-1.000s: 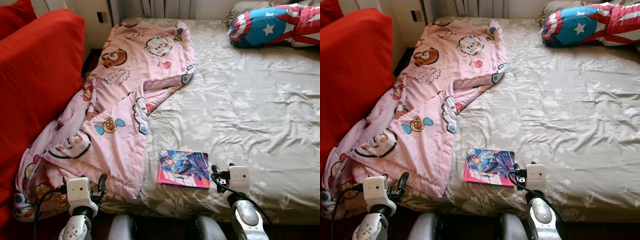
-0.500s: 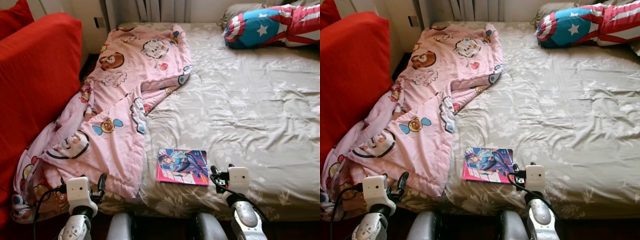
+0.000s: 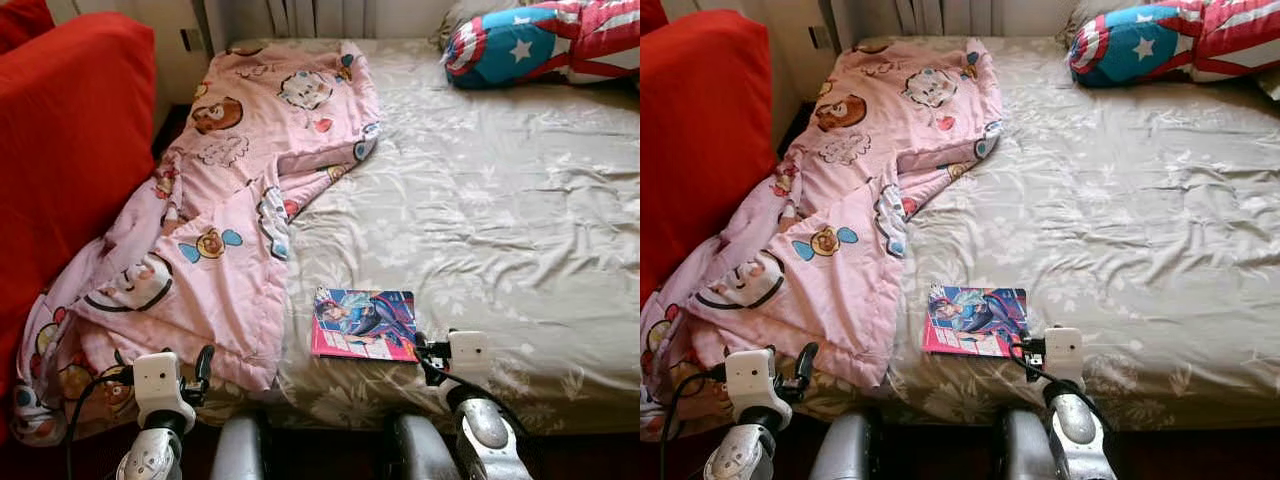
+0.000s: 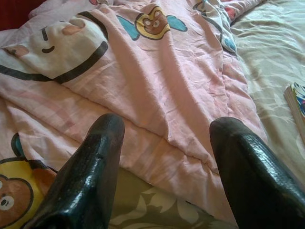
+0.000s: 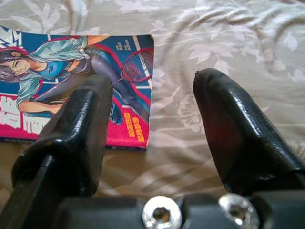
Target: Clean up the room
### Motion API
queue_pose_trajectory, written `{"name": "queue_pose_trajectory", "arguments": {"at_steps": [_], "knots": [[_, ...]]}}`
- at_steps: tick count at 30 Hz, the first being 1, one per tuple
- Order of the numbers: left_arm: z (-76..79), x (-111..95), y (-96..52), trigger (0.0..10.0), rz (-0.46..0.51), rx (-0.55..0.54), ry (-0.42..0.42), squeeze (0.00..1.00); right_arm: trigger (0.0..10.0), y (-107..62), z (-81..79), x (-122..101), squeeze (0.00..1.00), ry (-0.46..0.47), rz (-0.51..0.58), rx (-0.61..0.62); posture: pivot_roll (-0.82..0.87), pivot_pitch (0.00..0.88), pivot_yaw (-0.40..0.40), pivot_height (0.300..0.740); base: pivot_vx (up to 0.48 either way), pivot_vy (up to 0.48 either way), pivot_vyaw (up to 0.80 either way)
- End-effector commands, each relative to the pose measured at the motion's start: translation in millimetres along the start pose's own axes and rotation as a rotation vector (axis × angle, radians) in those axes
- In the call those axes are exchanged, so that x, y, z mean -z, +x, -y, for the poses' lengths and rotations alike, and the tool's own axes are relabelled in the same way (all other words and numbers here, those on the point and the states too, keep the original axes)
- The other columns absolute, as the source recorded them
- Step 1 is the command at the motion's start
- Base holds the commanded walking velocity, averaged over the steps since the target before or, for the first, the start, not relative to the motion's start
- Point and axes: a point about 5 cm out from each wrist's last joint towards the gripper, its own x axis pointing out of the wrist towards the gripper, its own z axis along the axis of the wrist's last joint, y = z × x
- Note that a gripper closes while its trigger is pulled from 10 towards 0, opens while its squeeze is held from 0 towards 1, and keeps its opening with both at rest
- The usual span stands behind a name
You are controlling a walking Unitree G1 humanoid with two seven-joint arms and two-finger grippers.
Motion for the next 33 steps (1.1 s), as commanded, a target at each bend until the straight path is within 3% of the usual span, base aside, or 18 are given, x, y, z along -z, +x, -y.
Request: {"name": "queue_pose_trajectory", "arguments": {"at_steps": [1, 8, 13, 33], "knots": [[-4.3, 1.9, -2.0, 10.0, -0.019, -0.008, 0.012, 0.00, 10.0, -0.5, -1.3, 3.2, 0.00, 0.015, -0.016, -0.003, 0.00, 0.165, 0.031, 0.605, 0.000, 0.000, 0.00], [-4.7, 1.8, -0.6, 10.0, -0.029, -0.007, 0.009, 0.00, 10.0, 0.8, -4.1, 1.0, 0.00, -0.005, -0.002, -0.021, 0.00, 0.171, 0.033, 0.605, 0.000, 0.000, 0.00], [-4.6, 1.4, 0.7, 10.0, -0.030, -0.007, 0.009, 0.00, 10.0, 0.8, -5.1, -0.1, 0.00, 0.004, 0.011, -0.025, -0.01, 0.172, 0.034, 0.605, 0.000, 0.000, 0.73], [-5.1, 0.4, 0.3, 10.0, -0.031, -0.010, 0.013, 0.00, 10.0, 5.2, -6.5, 2.3, 0.00, 0.021, -0.037, -0.021, 0.01, 0.191, 0.037, 0.605, 0.274, 0.000, 0.00]]}}
